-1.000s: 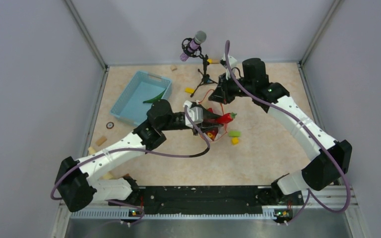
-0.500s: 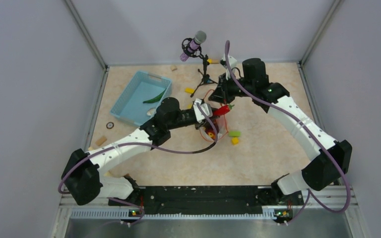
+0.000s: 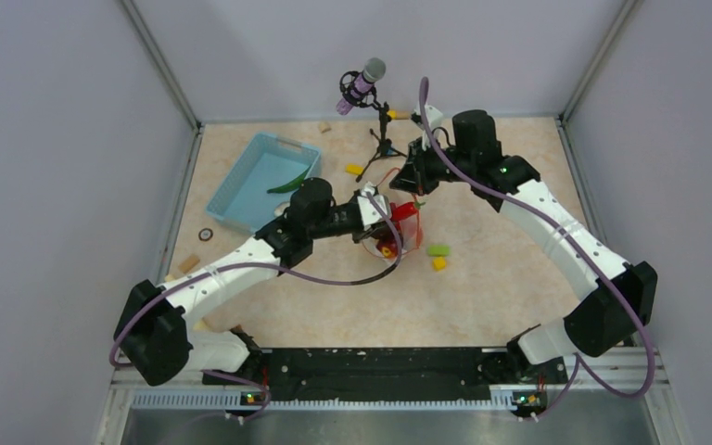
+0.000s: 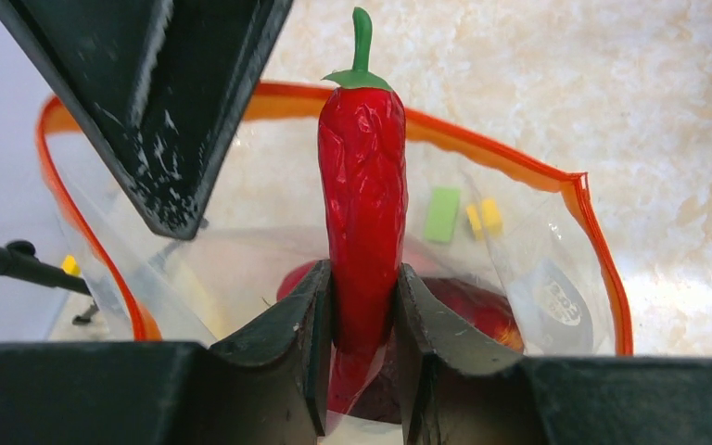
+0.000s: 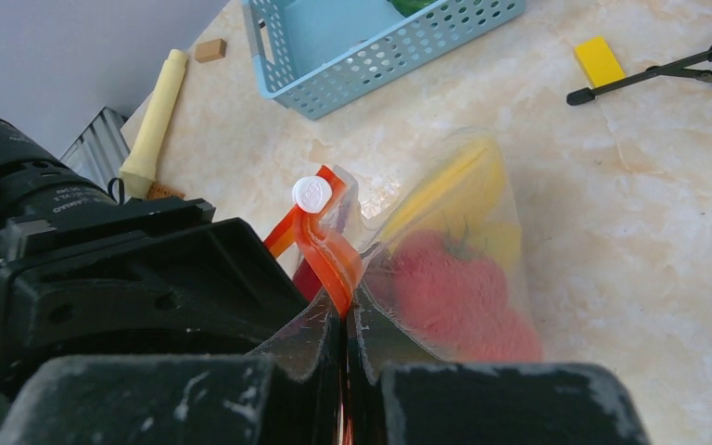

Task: Place the food in the zip-top bag and seal the zipper
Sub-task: Place the fake vegetable in the zipper food storage bag.

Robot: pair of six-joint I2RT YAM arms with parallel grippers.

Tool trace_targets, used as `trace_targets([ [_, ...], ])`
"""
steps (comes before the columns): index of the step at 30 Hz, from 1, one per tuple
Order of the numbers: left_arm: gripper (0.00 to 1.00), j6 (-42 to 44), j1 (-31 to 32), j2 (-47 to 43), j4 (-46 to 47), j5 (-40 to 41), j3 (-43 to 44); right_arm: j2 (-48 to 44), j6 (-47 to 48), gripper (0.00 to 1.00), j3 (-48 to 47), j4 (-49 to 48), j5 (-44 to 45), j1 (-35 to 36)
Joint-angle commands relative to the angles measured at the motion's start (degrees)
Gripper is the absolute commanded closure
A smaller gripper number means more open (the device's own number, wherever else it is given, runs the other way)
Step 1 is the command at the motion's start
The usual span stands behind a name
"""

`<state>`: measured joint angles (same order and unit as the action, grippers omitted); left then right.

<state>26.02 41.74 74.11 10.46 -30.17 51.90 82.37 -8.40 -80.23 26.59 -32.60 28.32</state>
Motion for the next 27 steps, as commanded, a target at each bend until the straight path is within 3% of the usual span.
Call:
trace_targets([
  [1, 0.81, 1.02, -0.68, -0.12, -5.14, -0.65, 2.55, -2.73, 0.79, 1.0, -0.64, -3.21, -0.7, -0.45],
  [6, 0.29, -0.1, -0.66, -0.51, -5.38, -0.94, 2.92, -2.5, 0.84, 1.0, -0.77, -3.12, -0.78, -0.45],
  [7, 0.24, -0.38, -0.69, -0.68, -5.52, -1.01, 3.01, -2.48, 0.8, 1.0, -0.82, -3.12, -0.72, -0.45],
  [18, 0.02, -6.12, -0.55, -4.89, -4.3, -4.75, 2.58, -2.21, 0.86, 1.0, -0.96, -3.07, -0.37, -0.45],
  [27, 0.02, -20.79, 0.19, -10.38, 3.91, -5.79, -1.41, -2.04, 0.92, 1.0, -1.11, -3.0, -0.27, -0.46],
])
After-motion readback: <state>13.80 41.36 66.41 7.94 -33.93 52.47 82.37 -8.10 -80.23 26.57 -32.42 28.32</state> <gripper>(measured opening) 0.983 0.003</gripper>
